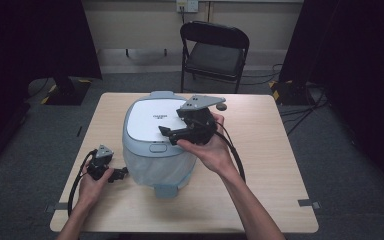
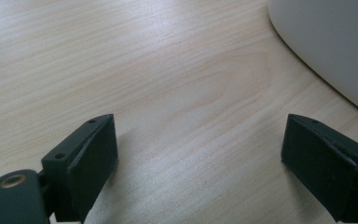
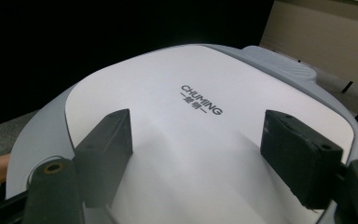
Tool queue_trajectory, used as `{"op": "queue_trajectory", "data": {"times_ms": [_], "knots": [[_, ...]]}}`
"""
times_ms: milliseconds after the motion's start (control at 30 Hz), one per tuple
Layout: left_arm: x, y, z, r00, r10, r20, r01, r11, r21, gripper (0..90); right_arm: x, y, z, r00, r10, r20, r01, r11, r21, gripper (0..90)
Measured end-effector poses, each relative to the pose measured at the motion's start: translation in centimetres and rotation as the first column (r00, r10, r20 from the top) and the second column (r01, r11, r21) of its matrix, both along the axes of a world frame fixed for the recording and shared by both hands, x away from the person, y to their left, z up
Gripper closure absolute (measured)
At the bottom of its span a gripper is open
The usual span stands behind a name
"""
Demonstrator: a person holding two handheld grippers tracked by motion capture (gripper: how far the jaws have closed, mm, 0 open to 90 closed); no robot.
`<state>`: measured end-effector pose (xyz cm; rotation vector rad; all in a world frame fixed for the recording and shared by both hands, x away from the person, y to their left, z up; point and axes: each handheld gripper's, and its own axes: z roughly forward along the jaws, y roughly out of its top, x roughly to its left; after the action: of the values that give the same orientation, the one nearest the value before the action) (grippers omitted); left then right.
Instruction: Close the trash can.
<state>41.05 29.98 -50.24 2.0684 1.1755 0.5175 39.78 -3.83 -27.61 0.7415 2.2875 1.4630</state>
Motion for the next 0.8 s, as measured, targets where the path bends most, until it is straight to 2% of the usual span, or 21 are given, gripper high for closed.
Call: {"op": "queue_trajectory", "data": {"times_ms": [133,167,200,433,567,800], "knots": [[0.0,0.0,0.0,1.0,0.001,0.0,-0.001,1.0,-0.002,10.1,-0.4,0.1,0.0,1.0,0.003,0.005,-0.003,1.0,-0.004,24.1],[0.0,0.0,0.0,1.0,0.0,0.0,0.0,1.0,0.002,10.1,-0.6,0.2,0.0,0.9998,-0.004,0.019,0.005,0.999,-0.034,24.9],[0.0,0.0,0.0,1.0,0.0,0.0,0.0,1.0,0.001,10.1,-0.9,0.3,-0.1,0.9994,-0.004,0.034,0.005,0.999,-0.044,24.9],[0.0,0.0,0.0,1.0,0.0,-0.001,0.0,1.0,0.0,10.1,-1.0,0.5,0.2,0.9999,0.0,0.016,0.001,0.999,-0.052,24.8],[0.0,0.0,0.0,1.0,0.0,0.0,0.0,1.0,0.001,10.1,-0.5,0.2,0.5,0.9997,0.019,-0.015,-0.02,0.999,-0.037,24.5],[0.0,0.0,0.0,1.0,0.0,0.0,0.0,1.0,0.0,10.1,0.4,-1.3,0.4,0.9993,-0.036,-0.013,0.035,0.999,-0.005,20.3]]}}
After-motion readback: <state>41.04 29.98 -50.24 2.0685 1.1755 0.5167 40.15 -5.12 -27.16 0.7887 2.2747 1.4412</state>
